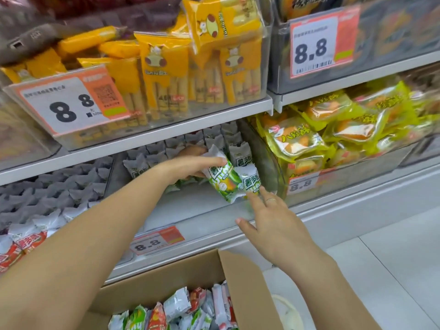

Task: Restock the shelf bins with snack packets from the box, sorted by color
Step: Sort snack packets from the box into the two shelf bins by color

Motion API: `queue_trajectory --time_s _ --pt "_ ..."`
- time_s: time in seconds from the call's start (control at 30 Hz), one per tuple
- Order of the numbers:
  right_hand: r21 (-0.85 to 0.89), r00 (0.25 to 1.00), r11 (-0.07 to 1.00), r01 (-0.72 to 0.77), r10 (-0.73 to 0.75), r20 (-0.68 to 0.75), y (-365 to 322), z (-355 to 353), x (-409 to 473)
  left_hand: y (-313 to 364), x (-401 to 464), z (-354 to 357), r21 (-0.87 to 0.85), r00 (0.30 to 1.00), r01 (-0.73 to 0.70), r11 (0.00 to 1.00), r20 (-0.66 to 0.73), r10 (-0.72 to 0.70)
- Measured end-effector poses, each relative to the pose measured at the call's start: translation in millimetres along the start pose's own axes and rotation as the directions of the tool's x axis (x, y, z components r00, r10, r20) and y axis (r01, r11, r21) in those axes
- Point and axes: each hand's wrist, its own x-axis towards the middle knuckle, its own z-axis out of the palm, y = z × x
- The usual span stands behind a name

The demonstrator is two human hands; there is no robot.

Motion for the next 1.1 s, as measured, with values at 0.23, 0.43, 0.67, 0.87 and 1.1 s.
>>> queue_trajectory --time_s 0.23,0.43,0.67,0.87,1.1 --pt "-0.031 1.000 0.999 0.015 -0.015 -0.005 0.1 -4.7 0.7 1.8 27.7 1.0 0.233 0.977 -0.165 0.958 -0.094 0.191" --pt "-0.054 0.999 0.998 0.010 -0.012 -0.036 -9.3 -4.9 0.6 -18.8 33.7 22.1 0.499 0.910 -0.243 0.832 -0.181 0.374" --pt "-0.064 1.000 0.998 0.013 -0.013 0.005 -13.0 -0.1 -1.2 -13.4 12.6 41.2 0.788 0.714 -0.152 0.597 -0.331 0.618" --pt "-0.065 1.000 0.998 0.026 -0.026 0.006 -9.5 -1.0 -3.8 -7.5 12.2 52.5 0.884 0.749 -0.226 0.409 -0.111 0.654" --pt "-0.047 0.999 0.998 0.039 -0.039 -0.013 -6.5 0.7 -1.8 14.2 27.6 86.6 0.970 0.812 -0.120 0.211 -0.027 0.583"
